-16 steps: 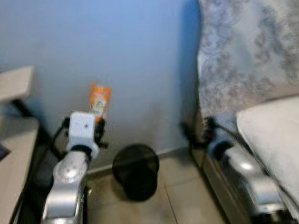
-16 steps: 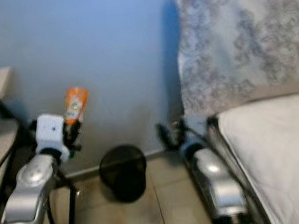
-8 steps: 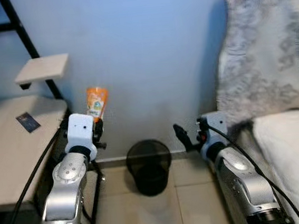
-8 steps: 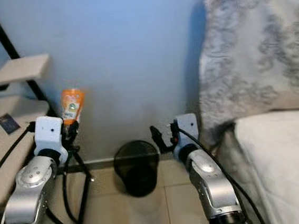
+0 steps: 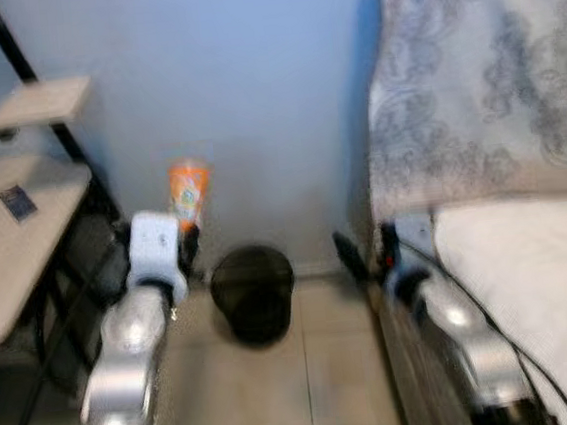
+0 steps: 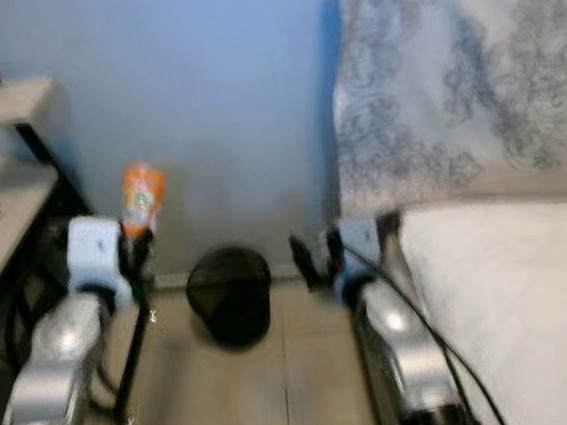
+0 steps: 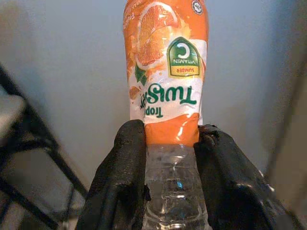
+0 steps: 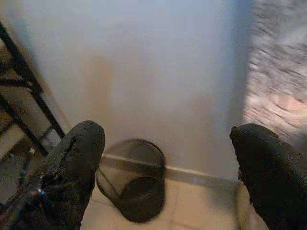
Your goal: Clean up the room
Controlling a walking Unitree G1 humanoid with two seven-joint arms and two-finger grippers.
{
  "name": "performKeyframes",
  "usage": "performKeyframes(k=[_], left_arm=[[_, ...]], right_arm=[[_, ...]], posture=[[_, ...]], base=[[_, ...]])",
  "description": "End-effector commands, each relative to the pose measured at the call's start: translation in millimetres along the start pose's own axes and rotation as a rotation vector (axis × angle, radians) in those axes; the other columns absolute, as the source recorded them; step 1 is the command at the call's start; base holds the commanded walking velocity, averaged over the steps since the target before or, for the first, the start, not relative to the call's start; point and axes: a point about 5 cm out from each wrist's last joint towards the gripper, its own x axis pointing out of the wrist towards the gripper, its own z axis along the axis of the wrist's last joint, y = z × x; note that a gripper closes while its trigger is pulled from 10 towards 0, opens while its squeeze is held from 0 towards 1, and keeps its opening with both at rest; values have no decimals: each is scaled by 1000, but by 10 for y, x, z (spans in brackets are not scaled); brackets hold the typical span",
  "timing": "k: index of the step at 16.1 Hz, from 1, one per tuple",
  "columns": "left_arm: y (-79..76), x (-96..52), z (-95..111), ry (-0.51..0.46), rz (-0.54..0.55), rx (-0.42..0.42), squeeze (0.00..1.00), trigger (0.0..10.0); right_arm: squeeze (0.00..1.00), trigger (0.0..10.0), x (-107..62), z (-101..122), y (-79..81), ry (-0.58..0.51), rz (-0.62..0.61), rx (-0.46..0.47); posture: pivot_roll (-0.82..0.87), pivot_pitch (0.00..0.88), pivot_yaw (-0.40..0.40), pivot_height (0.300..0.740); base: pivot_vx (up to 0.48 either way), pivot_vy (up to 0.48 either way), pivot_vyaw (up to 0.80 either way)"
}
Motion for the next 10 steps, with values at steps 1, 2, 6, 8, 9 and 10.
performKeyframes(k=[1,2,6,8,9,10], left_arm=[[29,-8,12,-1,-5,0,0,10000],[31,-12,-7,9,-4,-2,0,10000],[40,-15,-14,17,-2,20,0,10000],[33,-27,-27,20,-1,14,0,10000],[35,-25,-27,20,-1,14,0,10000],[36,-20,-25,20,-2,14,0,10000]], right_arm=[[0,10000,21,68,3,-23,-3,-13],[0,10000,25,65,0,-21,-4,-7],[0,10000,36,51,-17,-12,-26,11],[0,10000,31,39,-25,-6,-29,9],[0,10000,34,37,-23,0,-26,7],[0,10000,38,37,-23,2,-26,5]], posture=[[100,0,55,740],[102,0,52,740],[109,0,45,740],[109,0,44,740],[108,0,45,740],[108,0,46,740]], base=[[0,0,0],[0,0,800],[244,0,200],[247,0,0],[247,0,0],[255,0,0]])
